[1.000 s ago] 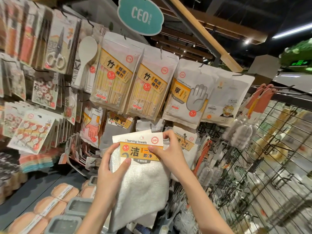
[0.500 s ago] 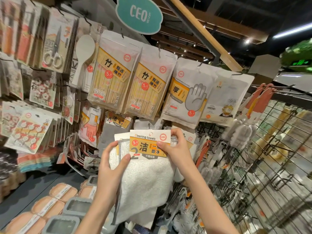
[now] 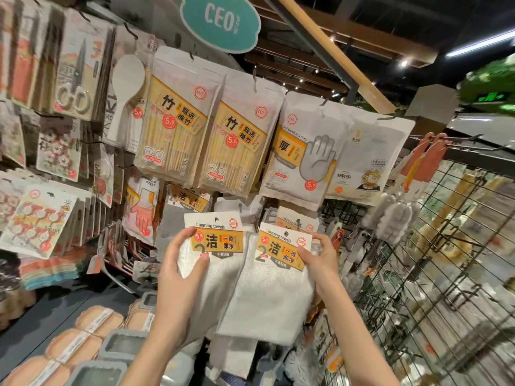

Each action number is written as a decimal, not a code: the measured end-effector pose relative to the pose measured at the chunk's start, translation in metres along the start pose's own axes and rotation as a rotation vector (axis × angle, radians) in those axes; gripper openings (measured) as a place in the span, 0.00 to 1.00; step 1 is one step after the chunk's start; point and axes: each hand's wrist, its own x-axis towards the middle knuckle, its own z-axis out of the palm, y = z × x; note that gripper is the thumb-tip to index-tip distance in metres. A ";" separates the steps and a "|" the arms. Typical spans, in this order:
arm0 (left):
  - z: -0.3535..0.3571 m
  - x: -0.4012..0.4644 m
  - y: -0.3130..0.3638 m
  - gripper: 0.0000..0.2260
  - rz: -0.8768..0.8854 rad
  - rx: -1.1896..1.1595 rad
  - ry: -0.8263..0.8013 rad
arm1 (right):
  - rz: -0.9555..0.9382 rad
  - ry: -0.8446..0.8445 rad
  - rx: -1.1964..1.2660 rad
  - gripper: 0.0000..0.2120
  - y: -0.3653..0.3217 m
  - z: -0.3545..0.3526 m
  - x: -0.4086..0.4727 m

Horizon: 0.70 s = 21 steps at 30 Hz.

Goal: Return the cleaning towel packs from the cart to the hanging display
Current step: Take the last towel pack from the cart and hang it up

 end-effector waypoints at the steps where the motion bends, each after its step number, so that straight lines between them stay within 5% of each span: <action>1: 0.000 0.001 0.000 0.21 0.007 0.008 0.001 | -0.019 0.018 -0.002 0.15 0.002 -0.002 0.004; 21: 0.015 0.023 -0.010 0.21 0.007 0.001 0.023 | -0.053 0.199 -0.018 0.16 0.033 -0.003 0.077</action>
